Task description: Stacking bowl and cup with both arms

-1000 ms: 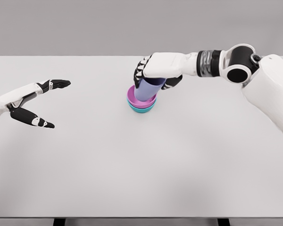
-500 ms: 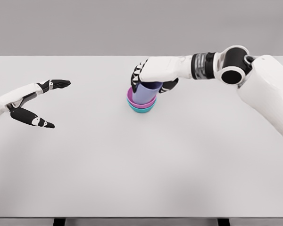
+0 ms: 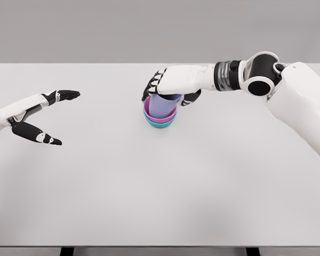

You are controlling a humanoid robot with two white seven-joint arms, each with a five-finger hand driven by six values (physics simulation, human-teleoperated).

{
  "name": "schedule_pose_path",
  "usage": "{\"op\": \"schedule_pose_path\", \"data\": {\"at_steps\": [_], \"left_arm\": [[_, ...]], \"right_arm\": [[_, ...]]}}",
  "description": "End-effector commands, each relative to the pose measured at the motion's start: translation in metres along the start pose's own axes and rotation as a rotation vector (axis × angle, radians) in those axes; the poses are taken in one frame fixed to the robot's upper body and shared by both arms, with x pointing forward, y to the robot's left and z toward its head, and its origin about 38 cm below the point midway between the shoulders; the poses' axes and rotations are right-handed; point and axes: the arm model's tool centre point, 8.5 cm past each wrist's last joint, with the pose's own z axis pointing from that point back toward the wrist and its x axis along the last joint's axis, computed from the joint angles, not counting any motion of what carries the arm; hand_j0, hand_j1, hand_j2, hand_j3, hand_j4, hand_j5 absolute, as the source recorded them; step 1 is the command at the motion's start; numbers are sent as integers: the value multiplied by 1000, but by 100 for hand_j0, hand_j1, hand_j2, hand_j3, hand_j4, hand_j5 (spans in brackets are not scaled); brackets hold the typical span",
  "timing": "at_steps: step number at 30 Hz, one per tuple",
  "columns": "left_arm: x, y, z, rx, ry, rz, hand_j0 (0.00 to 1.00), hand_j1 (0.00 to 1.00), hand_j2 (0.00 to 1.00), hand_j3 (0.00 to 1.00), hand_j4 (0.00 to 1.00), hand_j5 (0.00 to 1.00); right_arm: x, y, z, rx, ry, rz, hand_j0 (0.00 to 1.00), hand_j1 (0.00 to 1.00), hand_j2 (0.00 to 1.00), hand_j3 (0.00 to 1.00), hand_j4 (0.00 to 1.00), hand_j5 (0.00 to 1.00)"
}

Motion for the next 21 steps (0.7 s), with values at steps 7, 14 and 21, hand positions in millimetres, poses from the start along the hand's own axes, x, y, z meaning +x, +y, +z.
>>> {"op": "schedule_pose_path", "data": {"at_steps": [7,14,21], "left_arm": [[0,1,0,5,-2,6,100,100,100,100,100,100],[0,0,1,5,-1,7,100,100,100,100,100,100],[-2,-2,2,6,3,16,100,100,100,100,100,100]], "right_arm": [[-5,-27,22,-90,28,25,98,98,98,98,98,98],[-59,-27,116,-246,240,-80,98,98,98,98,98,98],[-85,54,171,-157,368,-254,100,100,100,100,100,100]]}}
